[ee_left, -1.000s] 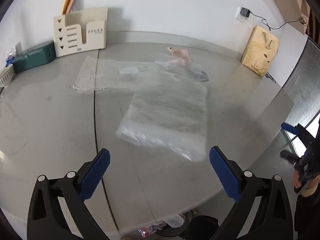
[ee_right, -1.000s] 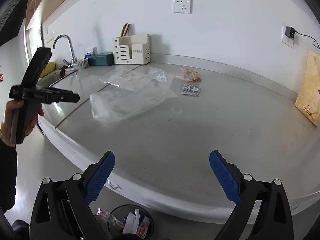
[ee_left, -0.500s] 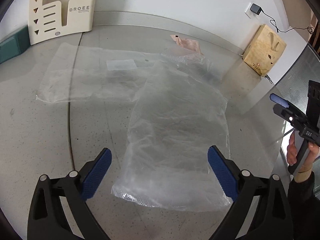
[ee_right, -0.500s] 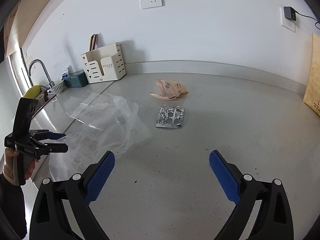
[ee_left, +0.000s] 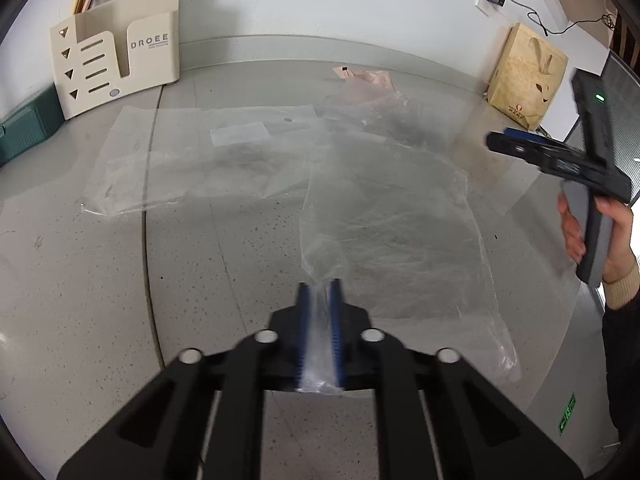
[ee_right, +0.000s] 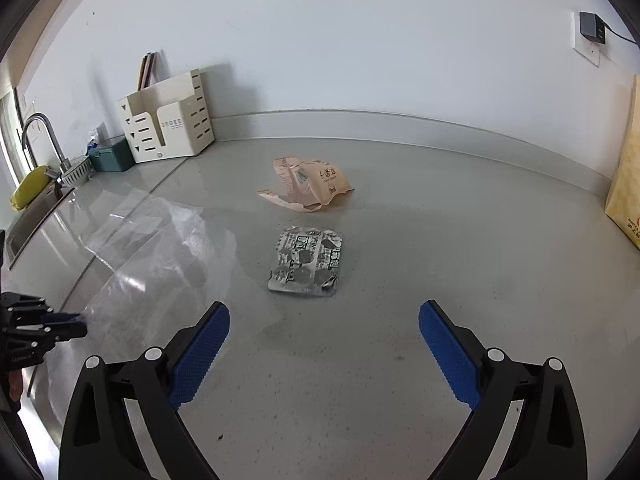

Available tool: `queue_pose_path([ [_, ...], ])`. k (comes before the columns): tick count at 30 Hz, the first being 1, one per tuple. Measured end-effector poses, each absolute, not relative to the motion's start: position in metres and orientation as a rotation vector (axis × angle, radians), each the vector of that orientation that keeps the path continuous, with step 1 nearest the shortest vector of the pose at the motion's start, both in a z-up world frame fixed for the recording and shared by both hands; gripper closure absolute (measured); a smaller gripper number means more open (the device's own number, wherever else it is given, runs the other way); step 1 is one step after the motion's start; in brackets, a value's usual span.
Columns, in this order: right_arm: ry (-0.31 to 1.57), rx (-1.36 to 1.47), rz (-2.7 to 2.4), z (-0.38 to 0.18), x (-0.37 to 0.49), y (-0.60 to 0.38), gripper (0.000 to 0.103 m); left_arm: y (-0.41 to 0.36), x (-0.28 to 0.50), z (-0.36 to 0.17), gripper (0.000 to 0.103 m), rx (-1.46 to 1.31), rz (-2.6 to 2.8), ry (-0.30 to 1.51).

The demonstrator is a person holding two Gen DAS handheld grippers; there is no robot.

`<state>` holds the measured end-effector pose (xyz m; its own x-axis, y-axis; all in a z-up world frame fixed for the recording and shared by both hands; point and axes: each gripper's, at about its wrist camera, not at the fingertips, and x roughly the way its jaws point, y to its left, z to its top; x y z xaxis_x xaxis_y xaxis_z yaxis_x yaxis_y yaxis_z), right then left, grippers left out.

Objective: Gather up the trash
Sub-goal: 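Grasp the silver blister pack with the right tool while the left tool grasps a clear bag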

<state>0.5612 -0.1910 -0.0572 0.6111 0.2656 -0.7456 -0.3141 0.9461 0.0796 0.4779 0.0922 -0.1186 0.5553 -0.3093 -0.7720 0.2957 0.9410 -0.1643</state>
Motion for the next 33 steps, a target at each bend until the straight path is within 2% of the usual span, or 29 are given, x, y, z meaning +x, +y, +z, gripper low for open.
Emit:
queue_pose_path([
  [6,0.907,-0.037,0.309,-0.074,0.602,-0.178,0.007,0.104,0.459,-0.11,0.098,-0.062,-0.36,0.828],
  [12,0.964,-0.062,0.283,-0.088,0.629,-0.159,0.007,0.129,0.429,-0.079,0.099,-0.089,-0.328,0.719],
  [24,1.031,-0.1,0.251,-0.102,0.651,-0.137,0.007,0.159,0.4,-0.059,0.099,-0.119,-0.313,0.666],
  [25,1.036,-0.11,0.249,-0.103,0.651,-0.135,0.008,0.161,0.4,-0.059,0.099,-0.13,-0.309,0.663],
  [27,1.045,-0.125,0.242,-0.105,0.652,-0.132,0.02,0.16,0.399,-0.06,0.099,-0.124,-0.311,0.668],
  [28,1.045,-0.129,0.239,-0.105,0.654,-0.129,0.034,0.161,0.399,-0.06,0.099,-0.13,-0.308,0.666],
  [30,1.048,-0.129,0.239,-0.105,0.655,-0.128,0.038,0.161,0.397,-0.059,0.098,-0.129,-0.315,0.666],
  [31,1.05,-0.124,0.246,-0.105,0.656,-0.126,0.043,0.162,0.395,-0.058,0.098,-0.133,-0.306,0.661],
  [33,1.051,-0.137,0.241,-0.105,0.656,-0.123,0.043,0.164,0.393,-0.057,0.098,-0.129,-0.302,0.659],
])
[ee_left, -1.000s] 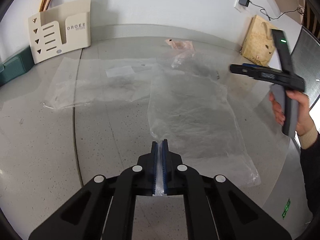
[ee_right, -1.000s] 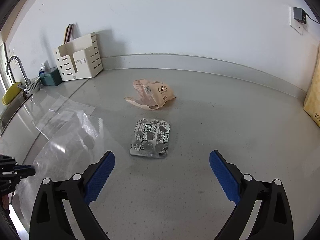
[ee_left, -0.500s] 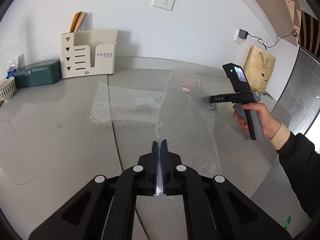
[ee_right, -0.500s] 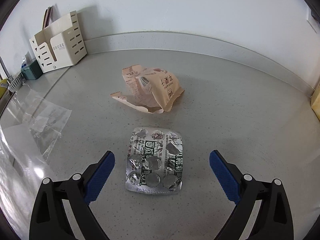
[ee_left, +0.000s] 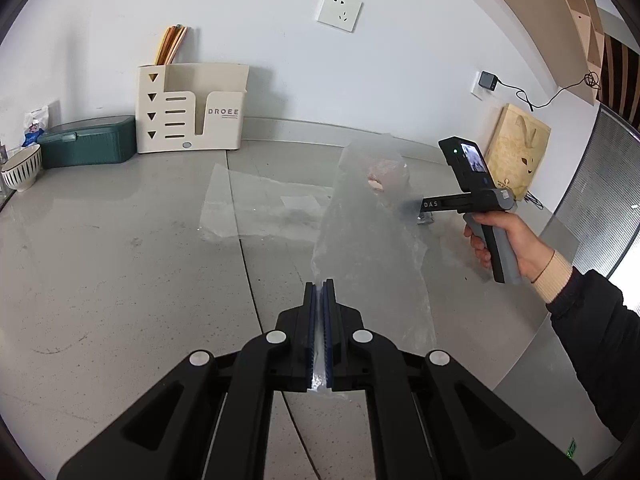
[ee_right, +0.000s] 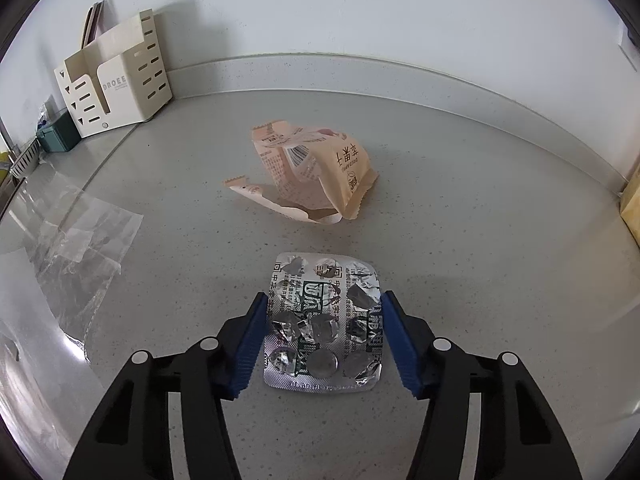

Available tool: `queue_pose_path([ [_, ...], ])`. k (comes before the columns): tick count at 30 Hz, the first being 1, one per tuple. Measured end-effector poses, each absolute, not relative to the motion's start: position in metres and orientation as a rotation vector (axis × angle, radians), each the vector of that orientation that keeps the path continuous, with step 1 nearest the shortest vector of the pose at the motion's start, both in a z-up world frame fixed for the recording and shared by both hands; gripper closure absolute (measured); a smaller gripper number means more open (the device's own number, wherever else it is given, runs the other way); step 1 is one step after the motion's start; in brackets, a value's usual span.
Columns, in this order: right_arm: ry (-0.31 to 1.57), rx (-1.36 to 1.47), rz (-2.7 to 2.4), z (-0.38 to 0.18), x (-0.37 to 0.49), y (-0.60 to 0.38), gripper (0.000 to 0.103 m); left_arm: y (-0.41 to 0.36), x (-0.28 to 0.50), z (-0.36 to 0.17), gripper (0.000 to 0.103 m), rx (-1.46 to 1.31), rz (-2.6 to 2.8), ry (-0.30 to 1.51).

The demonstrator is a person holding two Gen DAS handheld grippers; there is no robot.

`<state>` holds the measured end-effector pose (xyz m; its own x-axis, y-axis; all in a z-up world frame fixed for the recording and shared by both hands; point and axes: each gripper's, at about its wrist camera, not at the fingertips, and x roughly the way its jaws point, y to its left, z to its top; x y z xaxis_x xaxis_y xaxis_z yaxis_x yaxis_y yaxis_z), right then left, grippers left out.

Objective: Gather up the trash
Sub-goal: 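Grasp the silver blister pack with the right tool while the left tool grasps a clear bag, then carry the blister pack and clear bag down over the wastebasket with both tools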

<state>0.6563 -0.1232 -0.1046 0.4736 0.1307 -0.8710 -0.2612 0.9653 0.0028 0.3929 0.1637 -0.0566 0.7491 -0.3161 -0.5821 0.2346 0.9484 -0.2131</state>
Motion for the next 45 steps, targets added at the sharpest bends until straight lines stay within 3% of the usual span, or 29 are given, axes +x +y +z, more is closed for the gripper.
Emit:
queue_pose_path([
  [12,1.034,-0.091,0.258,-0.09,0.629,-0.139,0.044,0.165,0.375,-0.053,0.098,-0.142,-0.301,0.661],
  [29,0.952,-0.094,0.336,-0.045,0.472,-0.162,0.044,0.138,0.292,-0.043,0.099,-0.139,-0.349,0.68],
  [45,0.957,-0.023,0.33,-0.061,0.321,-0.202,0.044,0.118,0.212,-0.101,0.098,-0.13,-0.442,0.788],
])
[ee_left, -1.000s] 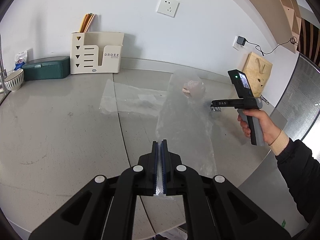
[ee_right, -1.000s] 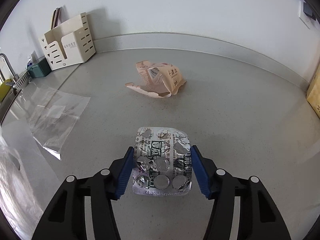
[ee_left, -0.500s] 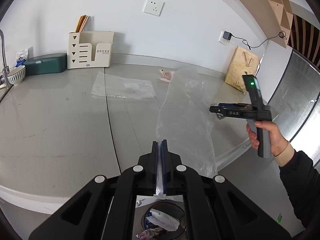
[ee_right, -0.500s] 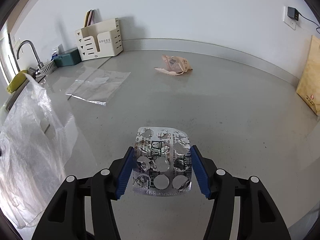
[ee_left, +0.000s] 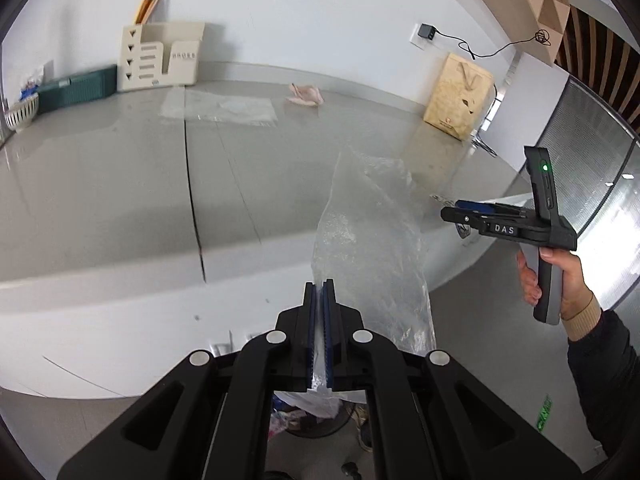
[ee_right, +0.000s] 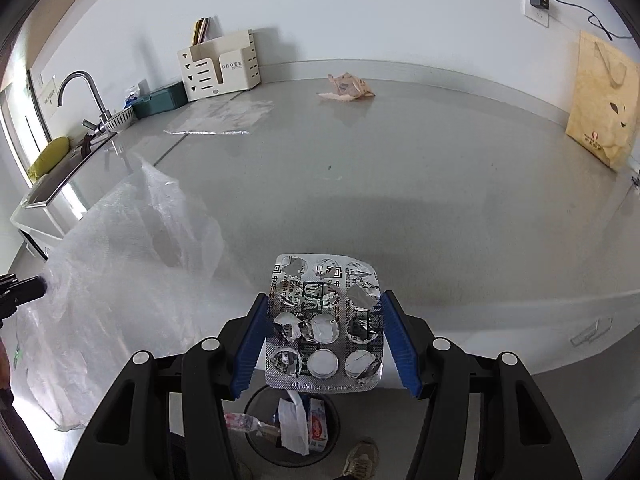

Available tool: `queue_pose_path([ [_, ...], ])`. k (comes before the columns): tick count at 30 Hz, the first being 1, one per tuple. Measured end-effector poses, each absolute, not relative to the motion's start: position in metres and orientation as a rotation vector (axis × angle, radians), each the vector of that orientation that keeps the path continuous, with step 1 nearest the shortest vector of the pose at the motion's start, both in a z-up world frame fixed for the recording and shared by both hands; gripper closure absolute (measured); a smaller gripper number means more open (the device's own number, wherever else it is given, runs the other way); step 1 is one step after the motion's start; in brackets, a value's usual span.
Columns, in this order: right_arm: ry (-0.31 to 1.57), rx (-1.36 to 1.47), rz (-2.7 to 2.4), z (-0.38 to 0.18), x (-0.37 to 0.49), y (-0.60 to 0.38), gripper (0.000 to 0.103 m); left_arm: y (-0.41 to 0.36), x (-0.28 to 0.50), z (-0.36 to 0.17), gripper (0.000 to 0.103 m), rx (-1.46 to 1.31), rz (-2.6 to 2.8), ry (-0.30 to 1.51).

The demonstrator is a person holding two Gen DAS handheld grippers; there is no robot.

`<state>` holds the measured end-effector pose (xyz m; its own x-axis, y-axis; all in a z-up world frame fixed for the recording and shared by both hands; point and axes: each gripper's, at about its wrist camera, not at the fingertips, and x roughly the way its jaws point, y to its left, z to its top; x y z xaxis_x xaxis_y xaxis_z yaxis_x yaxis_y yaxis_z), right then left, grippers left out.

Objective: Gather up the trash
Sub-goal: 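Carry the blister pack and clear bag down over the wastebasket with both tools, then open the right tool to drop the blister pack while the left tool drops the bag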

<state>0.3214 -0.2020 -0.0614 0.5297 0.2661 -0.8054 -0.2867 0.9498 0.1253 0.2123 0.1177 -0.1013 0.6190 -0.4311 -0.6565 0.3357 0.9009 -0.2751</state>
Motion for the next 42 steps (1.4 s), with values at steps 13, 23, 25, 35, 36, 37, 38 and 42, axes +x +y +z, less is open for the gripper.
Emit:
queue_pose_path([
  [13,1.026,0.007,0.294,-0.121,0.23,-0.221,0.044,0.109,0.181,-0.21,0.098,-0.091,-0.497,0.98],
  [23,1.128,0.013,0.325,-0.198,0.21,-0.221,0.044,0.093,0.193,-0.306,0.098,-0.083,-0.526,1.135],
  [25,1.15,0.001,0.335,-0.218,0.21,-0.217,0.044,0.089,0.197,-0.328,0.098,-0.055,-0.514,1.166],
  [35,1.301,-0.11,0.463,-0.341,0.214,-0.175,0.044,0.062,0.239,-0.446,0.098,0.017,-0.479,1.333],
  [36,1.318,-0.118,0.48,-0.352,0.216,-0.171,0.044,0.057,0.244,-0.46,0.098,0.023,-0.477,1.349],
  [37,1.337,-0.12,0.5,-0.364,0.218,-0.167,0.044,0.054,0.249,-0.47,0.098,0.024,-0.474,1.366],
  [38,1.354,-0.125,0.512,-0.375,0.22,-0.165,0.044,0.049,0.252,-0.48,0.098,0.025,-0.471,1.387],
  [42,1.422,-0.165,0.55,-0.419,0.229,-0.149,0.044,0.03,0.259,-0.515,0.098,0.068,-0.417,1.437],
])
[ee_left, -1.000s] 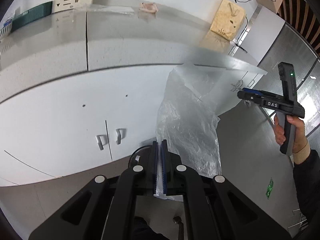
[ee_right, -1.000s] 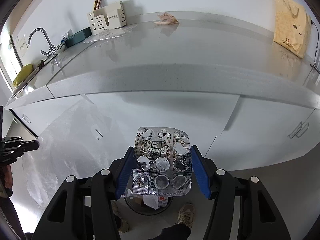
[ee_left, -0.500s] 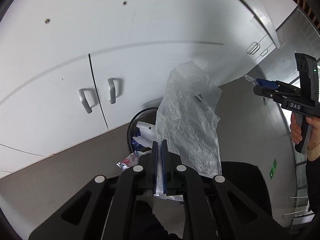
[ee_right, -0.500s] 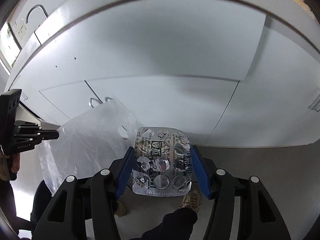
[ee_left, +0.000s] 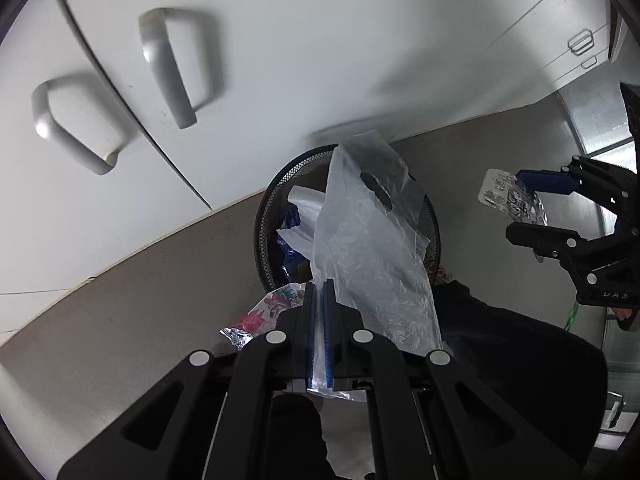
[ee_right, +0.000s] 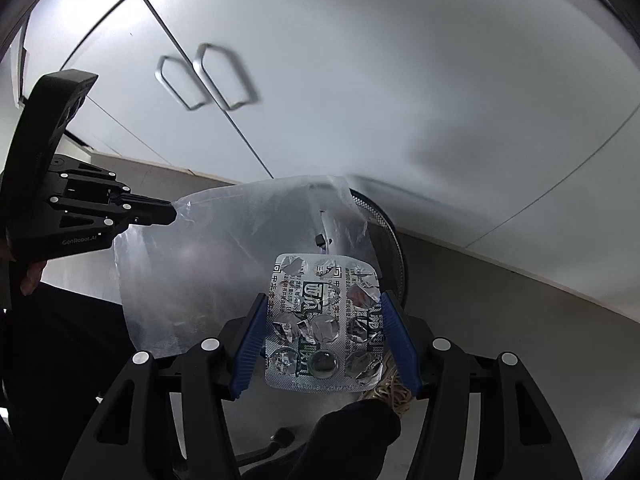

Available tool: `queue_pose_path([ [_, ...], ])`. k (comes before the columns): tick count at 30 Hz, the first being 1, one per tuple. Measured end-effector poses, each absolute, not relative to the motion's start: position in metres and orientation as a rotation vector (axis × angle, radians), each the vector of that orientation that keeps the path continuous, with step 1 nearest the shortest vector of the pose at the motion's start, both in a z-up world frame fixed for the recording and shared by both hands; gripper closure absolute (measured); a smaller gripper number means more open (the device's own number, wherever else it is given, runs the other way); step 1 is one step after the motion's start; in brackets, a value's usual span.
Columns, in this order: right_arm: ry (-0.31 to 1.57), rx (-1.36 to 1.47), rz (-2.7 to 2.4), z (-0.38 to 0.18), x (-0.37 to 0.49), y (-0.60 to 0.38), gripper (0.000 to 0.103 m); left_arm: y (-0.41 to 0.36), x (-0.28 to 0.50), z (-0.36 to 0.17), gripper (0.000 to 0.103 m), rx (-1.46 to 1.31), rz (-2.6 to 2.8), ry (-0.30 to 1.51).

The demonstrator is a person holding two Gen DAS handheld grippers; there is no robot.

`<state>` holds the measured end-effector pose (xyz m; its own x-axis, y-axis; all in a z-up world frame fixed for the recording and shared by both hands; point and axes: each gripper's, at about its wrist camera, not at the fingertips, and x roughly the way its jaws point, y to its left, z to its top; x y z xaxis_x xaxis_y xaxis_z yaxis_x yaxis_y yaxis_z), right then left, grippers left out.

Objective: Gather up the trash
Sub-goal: 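Open the right tool to drop the blister pack while the left tool drops the bag, then raise both tools back up to the counter toward the beige snack wrapper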

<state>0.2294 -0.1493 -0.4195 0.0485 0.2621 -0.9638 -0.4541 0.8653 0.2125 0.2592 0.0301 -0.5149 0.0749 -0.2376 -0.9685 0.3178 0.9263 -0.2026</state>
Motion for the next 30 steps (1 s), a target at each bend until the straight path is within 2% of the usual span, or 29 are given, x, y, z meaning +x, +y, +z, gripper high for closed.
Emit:
queue_pose_path([
  [4,1.474,-0.17,0.579,-0.451,0.24,-0.137,0.043,0.02,0.263,-0.534,0.097,0.088,-0.421,1.47],
  [5,1.484,-0.168,0.587,-0.456,0.241,-0.135,0.043,0.019,0.265,-0.536,0.095,0.072,-0.435,1.468],
  [6,1.496,-0.18,0.598,-0.461,0.243,-0.132,0.043,0.016,0.267,-0.537,0.089,0.064,-0.457,1.468],
  [7,1.501,-0.199,0.603,-0.465,0.245,-0.127,0.043,0.015,0.267,-0.538,0.057,0.073,-0.461,1.469],
  [8,1.507,-0.223,0.608,-0.468,0.246,-0.123,0.043,0.015,0.268,-0.539,0.02,0.092,-0.44,1.462],
  [9,1.511,-0.242,0.619,-0.471,0.247,-0.119,0.042,0.017,0.268,-0.539,0.014,0.11,-0.425,1.451],
  [10,1.51,-0.265,0.632,-0.473,0.246,-0.122,0.036,0.017,0.269,-0.539,0.018,0.118,-0.435,1.451],
  [11,1.507,-0.284,0.633,-0.475,0.246,-0.121,0.021,0.018,0.269,-0.538,0.018,0.121,-0.452,1.456],
  [12,1.506,-0.304,0.631,-0.478,0.246,-0.121,0.013,0.019,0.27,-0.539,0.016,0.117,-0.459,1.458],
  [13,1.511,-0.314,0.637,-0.48,0.245,-0.119,0.009,0.019,0.271,-0.539,0.009,0.114,-0.456,1.462],
  [14,1.516,-0.314,0.648,-0.481,0.245,-0.119,0.009,0.019,0.272,-0.54,0.005,0.109,-0.457,1.471],
  [21,1.547,-0.339,0.664,-0.481,0.241,-0.122,0.009,0.02,0.275,-0.537,0.004,0.067,-0.496,1.488],
  [23,1.499,-0.385,0.66,-0.477,0.239,-0.117,0.004,0.022,0.276,-0.537,0.004,0.047,-0.5,1.511],
  [30,1.53,-0.396,0.671,-0.474,0.237,-0.111,0.003,0.025,0.275,-0.524,0.004,-0.04,-0.518,1.495],
])
